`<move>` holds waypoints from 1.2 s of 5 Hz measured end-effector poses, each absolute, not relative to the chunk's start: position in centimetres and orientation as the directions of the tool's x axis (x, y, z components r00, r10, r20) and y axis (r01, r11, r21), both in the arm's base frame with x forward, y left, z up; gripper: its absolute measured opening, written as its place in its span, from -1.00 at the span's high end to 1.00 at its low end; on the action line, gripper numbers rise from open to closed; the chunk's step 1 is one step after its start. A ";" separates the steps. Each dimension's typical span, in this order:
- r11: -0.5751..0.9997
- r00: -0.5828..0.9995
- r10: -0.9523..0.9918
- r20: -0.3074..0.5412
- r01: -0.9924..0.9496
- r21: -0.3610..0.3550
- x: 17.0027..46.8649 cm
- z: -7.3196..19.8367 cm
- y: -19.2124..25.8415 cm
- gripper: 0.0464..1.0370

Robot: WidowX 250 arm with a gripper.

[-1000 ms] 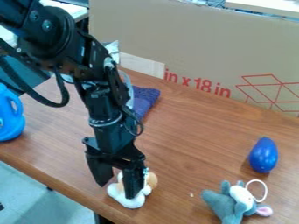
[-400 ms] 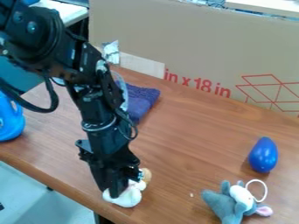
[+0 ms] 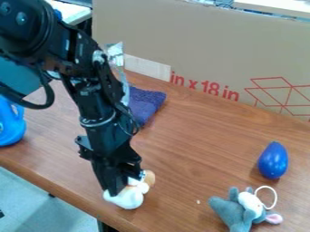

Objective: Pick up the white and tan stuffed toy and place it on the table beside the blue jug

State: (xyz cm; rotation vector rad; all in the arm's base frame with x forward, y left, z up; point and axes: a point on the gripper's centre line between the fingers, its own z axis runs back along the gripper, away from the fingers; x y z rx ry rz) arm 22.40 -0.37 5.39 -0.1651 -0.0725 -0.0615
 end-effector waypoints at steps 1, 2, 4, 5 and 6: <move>0.985 0.990 -0.056 0.126 0.076 -0.157 22.8 7.1 -0.2 0.92; 0.989 0.976 0.003 0.216 0.029 -0.142 23.7 10.6 2.1 0.92; 0.986 0.987 0.124 0.104 -0.111 -0.127 24.7 10.9 9.6 0.92; 0.970 0.980 0.194 0.033 -0.187 -0.155 24.6 9.2 12.3 0.92; 0.964 0.975 0.218 -0.051 -0.223 -0.144 24.7 7.5 13.8 0.92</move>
